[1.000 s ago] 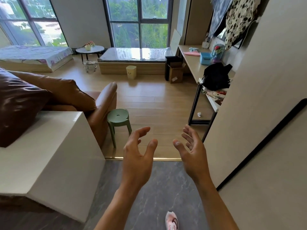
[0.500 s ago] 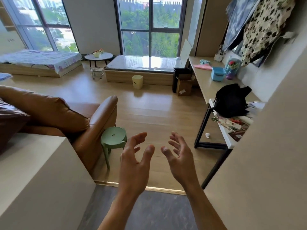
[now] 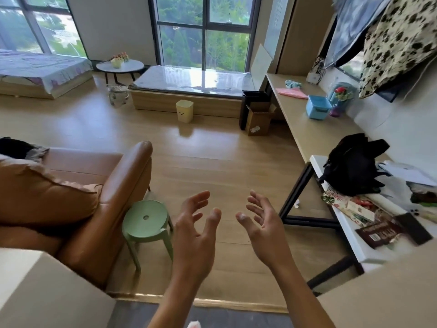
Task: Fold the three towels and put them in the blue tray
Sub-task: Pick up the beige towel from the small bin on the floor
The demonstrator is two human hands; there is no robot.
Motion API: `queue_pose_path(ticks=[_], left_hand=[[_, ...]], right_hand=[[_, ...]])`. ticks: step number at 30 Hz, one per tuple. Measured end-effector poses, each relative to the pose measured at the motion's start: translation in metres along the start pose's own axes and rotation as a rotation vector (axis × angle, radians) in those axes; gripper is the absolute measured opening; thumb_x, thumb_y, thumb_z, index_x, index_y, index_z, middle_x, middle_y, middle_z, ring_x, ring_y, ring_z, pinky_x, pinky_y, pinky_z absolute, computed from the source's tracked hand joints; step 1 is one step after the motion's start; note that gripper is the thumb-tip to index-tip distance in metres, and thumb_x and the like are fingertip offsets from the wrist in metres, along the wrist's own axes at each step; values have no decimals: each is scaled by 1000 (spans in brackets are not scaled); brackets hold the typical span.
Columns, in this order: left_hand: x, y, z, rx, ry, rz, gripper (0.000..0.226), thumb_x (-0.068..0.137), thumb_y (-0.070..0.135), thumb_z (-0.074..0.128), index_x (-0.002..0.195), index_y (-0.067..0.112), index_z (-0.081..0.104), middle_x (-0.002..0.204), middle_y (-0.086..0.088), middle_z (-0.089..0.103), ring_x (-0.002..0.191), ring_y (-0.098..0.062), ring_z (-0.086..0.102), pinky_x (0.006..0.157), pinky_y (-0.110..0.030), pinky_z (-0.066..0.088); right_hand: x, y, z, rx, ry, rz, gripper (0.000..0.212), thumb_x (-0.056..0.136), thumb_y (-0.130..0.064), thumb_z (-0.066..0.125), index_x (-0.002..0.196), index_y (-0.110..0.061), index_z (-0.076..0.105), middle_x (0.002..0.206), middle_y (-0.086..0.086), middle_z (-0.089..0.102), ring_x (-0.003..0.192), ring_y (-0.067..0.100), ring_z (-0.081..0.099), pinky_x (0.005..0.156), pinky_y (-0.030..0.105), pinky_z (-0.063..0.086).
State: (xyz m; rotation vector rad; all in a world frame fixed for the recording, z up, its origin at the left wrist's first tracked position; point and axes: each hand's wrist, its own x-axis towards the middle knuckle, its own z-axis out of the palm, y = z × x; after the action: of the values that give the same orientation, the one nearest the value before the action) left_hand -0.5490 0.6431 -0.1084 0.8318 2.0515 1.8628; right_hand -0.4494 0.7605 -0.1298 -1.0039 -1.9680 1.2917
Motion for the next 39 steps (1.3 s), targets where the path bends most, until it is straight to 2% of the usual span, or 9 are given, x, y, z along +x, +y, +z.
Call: queue_pose_path(ticks=[2, 6, 10, 18, 25, 28, 32, 39], left_hand=[[40, -5, 3, 5, -21, -2, 52, 82, 56, 53, 125, 29, 58, 124, 16, 64, 115, 0, 60, 98, -40, 54], [109, -17, 8, 4, -62, -11, 45, 86, 49, 56, 126, 29, 58, 124, 16, 64, 116, -1, 59, 99, -39, 53], [172, -33, 17, 20, -78, -30, 39, 87, 43, 56, 125, 31, 58, 124, 19, 63, 116, 2, 59, 99, -38, 53], [320, -75, 57, 41, -48, -65, 36, 87, 42, 58, 122, 32, 59, 121, 19, 64, 115, 1, 60, 98, -40, 54], [492, -82, 89, 68, 88, -32, 36, 87, 40, 57, 122, 29, 60, 120, 15, 66, 114, 0, 61, 99, -39, 53], [555, -84, 90, 63, 147, -33, 34, 88, 39, 56, 121, 31, 60, 119, 16, 66, 113, 4, 60, 97, -33, 52], [637, -106, 86, 58, 217, -67, 25, 96, 31, 59, 121, 35, 59, 118, 19, 64, 111, 5, 60, 95, -28, 51], [810, -161, 79, 6, 262, -101, 25, 96, 25, 59, 119, 34, 58, 119, 18, 64, 111, 2, 60, 93, -25, 51]], right_hand=[[38, -6, 10, 14, 24, 19, 60, 92, -31, 68, 146, -31, 43, 142, -9, 55, 123, 2, 54, 100, 19, 41], [101, -13, 32, 51, 53, 40, 60, 92, -30, 68, 146, -30, 43, 141, -9, 55, 124, 3, 55, 107, 32, 46], [167, -11, 56, 70, 57, 69, 60, 91, -30, 69, 146, -29, 45, 139, -8, 57, 124, 4, 56, 108, 36, 47], [337, 3, 96, 73, 27, 64, 62, 91, -29, 70, 147, -27, 44, 140, -4, 56, 124, 9, 56, 107, 35, 48], [527, -15, 135, 36, -111, -43, 62, 91, -31, 69, 147, -25, 43, 141, -3, 55, 122, 8, 56, 99, 25, 47], [594, -29, 155, 21, -155, -84, 62, 91, -32, 69, 147, -25, 43, 139, -5, 56, 120, 8, 56, 95, 22, 45], [674, -41, 195, 20, -223, -95, 61, 90, -32, 69, 145, -27, 44, 137, -7, 56, 118, 5, 57, 95, 23, 46], [831, -49, 283, -25, -278, -115, 61, 90, -30, 70, 146, -25, 45, 137, -4, 57, 120, 8, 58, 98, 27, 48]])
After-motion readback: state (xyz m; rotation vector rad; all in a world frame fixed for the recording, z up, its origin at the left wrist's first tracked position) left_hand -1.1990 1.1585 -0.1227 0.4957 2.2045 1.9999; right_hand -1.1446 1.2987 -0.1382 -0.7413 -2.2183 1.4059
